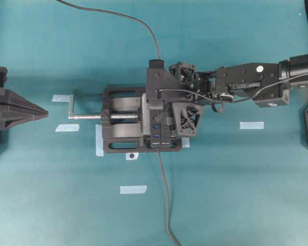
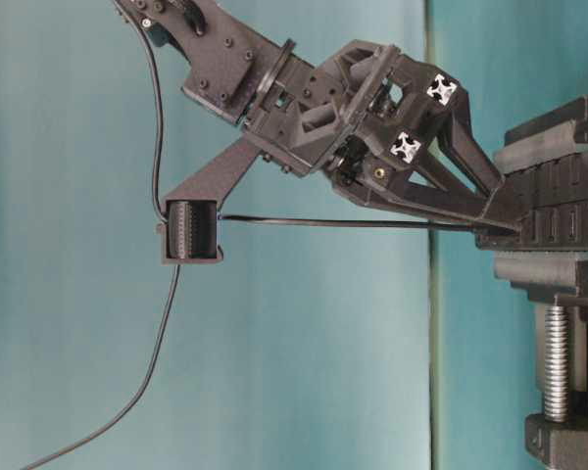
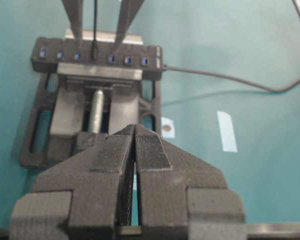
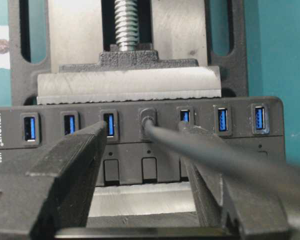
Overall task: Insert the USB into the center port of the fixed hub
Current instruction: 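Push the plug down into the center port with the right gripper, then open the right gripper and lift it off the inserted plug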
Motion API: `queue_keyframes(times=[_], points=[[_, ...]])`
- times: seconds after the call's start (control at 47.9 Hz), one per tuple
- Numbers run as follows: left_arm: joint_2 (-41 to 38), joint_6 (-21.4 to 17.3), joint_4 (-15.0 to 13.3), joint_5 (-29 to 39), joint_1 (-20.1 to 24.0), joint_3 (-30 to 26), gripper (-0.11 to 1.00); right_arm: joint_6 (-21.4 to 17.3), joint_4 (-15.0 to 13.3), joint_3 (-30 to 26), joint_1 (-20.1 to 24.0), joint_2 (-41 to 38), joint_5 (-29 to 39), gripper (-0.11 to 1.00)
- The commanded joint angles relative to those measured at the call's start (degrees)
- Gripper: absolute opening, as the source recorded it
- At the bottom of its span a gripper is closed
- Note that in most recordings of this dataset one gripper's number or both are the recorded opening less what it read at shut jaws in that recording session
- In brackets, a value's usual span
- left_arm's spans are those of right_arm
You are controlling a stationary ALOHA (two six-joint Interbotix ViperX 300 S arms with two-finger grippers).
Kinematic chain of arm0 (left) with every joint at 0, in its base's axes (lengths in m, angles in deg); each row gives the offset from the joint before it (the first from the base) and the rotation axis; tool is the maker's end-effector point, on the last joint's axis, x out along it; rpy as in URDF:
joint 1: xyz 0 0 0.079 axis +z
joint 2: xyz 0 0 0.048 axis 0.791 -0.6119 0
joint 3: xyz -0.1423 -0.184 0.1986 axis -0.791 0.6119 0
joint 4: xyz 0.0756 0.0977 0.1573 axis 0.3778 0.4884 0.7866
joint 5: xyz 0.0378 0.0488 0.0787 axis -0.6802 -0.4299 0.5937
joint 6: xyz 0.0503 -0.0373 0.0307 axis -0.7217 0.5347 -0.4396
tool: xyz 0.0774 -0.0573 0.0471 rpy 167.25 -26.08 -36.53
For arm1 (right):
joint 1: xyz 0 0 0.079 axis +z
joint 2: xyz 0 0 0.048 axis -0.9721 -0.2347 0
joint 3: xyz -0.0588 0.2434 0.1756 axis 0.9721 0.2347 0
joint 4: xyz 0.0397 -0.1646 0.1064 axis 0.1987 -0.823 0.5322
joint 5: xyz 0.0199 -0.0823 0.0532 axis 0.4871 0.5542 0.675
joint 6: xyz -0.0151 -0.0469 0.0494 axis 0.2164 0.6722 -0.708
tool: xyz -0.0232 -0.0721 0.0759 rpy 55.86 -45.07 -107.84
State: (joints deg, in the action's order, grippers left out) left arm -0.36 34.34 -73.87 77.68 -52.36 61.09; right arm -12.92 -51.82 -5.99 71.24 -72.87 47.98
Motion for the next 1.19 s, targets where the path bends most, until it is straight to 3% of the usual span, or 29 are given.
queue_keyframes(times=[0.0, 1.17], points=[[-0.26, 0.09, 0.09, -0.53, 0.09, -0.62, 0.0, -0.44, -0.09, -1.41, 0.0, 1.67, -0.18, 0.65], [-0.26, 0.18, 0.09, -0.53, 0.09, -0.62, 0.0, -0.26, -0.09, 2.9, -0.79, 8.96, -1.93, 0.65]])
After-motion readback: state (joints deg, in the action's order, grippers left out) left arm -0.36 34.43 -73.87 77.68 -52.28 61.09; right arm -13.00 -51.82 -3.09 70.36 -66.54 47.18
